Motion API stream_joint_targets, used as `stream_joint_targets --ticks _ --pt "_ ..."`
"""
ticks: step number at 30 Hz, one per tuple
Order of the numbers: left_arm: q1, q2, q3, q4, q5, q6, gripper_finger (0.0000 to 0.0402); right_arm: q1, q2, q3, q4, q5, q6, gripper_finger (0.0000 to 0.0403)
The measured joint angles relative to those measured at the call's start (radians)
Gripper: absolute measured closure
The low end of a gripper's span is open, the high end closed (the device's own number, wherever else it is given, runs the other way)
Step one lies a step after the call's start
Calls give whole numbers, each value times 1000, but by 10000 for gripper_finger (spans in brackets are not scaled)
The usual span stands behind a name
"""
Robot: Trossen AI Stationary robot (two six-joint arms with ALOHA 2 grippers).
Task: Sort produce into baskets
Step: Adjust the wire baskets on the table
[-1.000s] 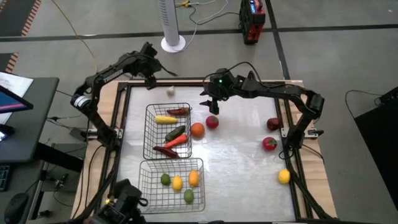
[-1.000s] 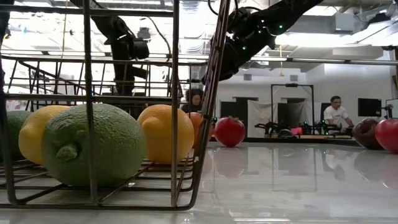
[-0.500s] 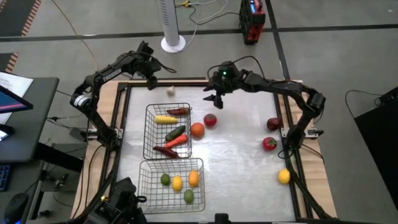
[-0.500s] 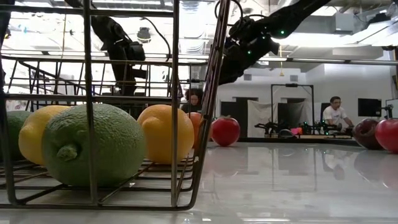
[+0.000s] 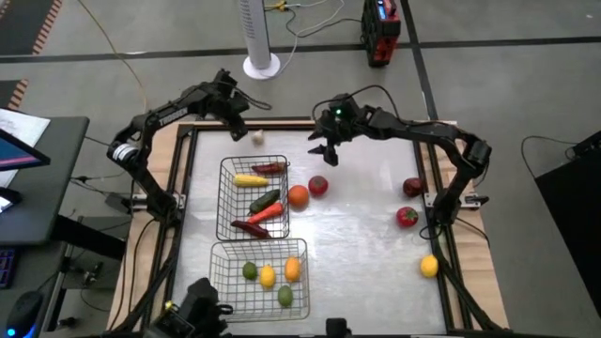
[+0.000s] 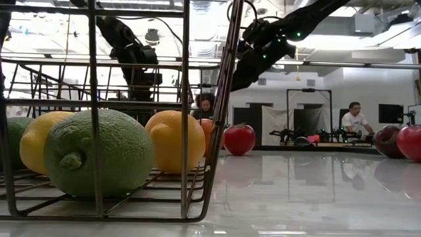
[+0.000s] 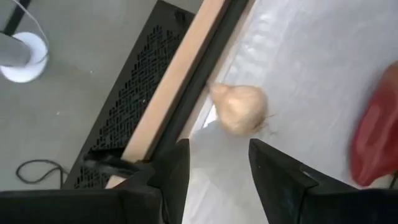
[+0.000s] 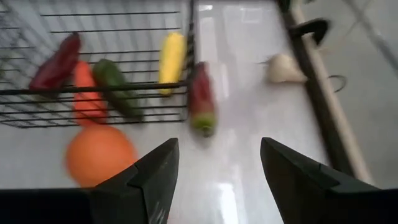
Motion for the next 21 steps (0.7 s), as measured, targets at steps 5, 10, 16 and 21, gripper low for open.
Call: stream_joint_targets --ticks 5,10,16,21 --pt "-82 0 0 42 -87 -104 257 -57 31 0 34 -17 -81 148" --pt "-87 0 0 88 -92 -231 260 -102 75 0 86 -29 -58 148" --pt "-100 0 21 71 -158 -332 260 -121 108 -1 104 -50 -40 148" --pt "-141 0 93 0 -166 -358 261 -119 98 0 101 -51 -32 148"
